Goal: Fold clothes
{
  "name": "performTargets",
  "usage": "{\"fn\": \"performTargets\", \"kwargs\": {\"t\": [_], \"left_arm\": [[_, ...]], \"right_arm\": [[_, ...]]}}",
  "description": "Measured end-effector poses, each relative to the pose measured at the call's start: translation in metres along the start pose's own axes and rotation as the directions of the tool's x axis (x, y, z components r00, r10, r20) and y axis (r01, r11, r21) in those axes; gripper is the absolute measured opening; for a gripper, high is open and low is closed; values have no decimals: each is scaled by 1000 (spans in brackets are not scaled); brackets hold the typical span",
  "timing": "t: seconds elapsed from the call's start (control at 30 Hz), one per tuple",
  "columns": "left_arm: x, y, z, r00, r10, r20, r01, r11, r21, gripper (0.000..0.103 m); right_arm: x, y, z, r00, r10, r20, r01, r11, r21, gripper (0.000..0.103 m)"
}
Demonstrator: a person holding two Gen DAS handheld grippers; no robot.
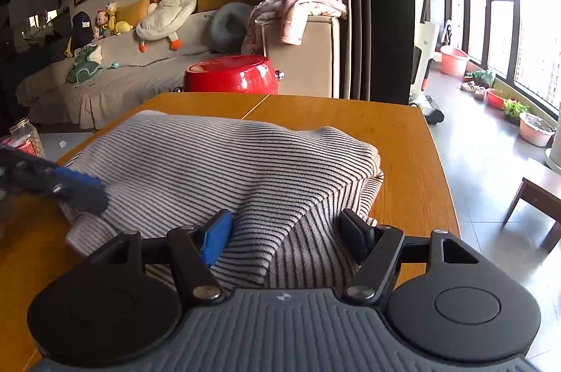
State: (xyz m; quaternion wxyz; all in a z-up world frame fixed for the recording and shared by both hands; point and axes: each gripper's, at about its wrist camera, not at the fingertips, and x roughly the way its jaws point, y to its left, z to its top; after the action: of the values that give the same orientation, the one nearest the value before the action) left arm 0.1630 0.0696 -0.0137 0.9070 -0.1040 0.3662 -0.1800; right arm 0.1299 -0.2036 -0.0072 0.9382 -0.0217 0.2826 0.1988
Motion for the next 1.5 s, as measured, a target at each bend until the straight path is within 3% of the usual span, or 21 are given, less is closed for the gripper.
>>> {"fn": "performTargets", "kwargs": {"t": [0.1, 0.23, 0.33, 0.43, 0.47, 0.57, 0.63, 0.73, 0.97, 1.13, 1.23, 1.3, 1.4, 1.5], "left_arm": [[13, 9, 15, 998, 41, 40, -40, 999, -18, 93], [12, 12, 26, 999, 36, 41, -35, 998, -45, 95], [-11, 10, 22, 999, -9, 41, 12, 998, -55, 95], [-29, 2, 9, 999, -47, 8, 47, 998, -41, 94], [-31, -1, 4, 998, -65, -13, 64, 997, -40, 88], [-37, -10, -11, 990, -119, -75, 117, 992, -39, 68], [-32, -14, -19, 983, -149, -111, 146, 989, -35, 68], [-21, -8, -21, 984, -132, -117, 129, 991, -30, 68], [5, 13, 0, 996, -71, -61, 69, 997, -41, 60], [16, 12, 8, 996, -75, -38, 74, 996, -46, 61], [11, 10, 6, 998, -57, -31, 56, 998, -40, 64], [0, 11, 5, 999, -41, -21, 40, 998, -45, 68], [-18, 10, 2, 998, -65, 1, 65, 998, -19, 62], [-30, 3, 1, 995, -105, 5, 104, 994, 21, 57]], "right_arm": [[-15, 21, -7, 998, 44, -34, -45, 999, -12, 71], [-42, 59, -13, 976, 205, -77, -212, 972, -103, 79], [-65, 68, -1, 971, 239, -22, -239, 957, -165, 81], [-49, 49, 17, 987, 158, 10, -154, 976, -155, 81], [-43, 43, 23, 991, 130, 20, -125, 981, -150, 80], [-26, 25, 41, 998, 45, 51, -37, 990, -135, 58], [1, 17, 37, 999, 41, -20, -42, 994, -97, 54], [23, 16, 18, 996, 35, -82, -41, 996, -73, 54], [-18, 26, -13, 997, 37, -64, -40, 998, -50, 54], [-45, 54, -28, 995, 78, -60, -82, 995, -63, 54], [-48, 60, -27, 996, 69, -61, -73, 995, -74, 56], [-49, 59, -24, 997, 57, -57, -62, 995, -82, 64], [-55, 57, -17, 999, 37, -27, -40, 995, -97, 67], [-67, 67, -8, 997, 66, 28, -61, 984, -165, 50]]}}
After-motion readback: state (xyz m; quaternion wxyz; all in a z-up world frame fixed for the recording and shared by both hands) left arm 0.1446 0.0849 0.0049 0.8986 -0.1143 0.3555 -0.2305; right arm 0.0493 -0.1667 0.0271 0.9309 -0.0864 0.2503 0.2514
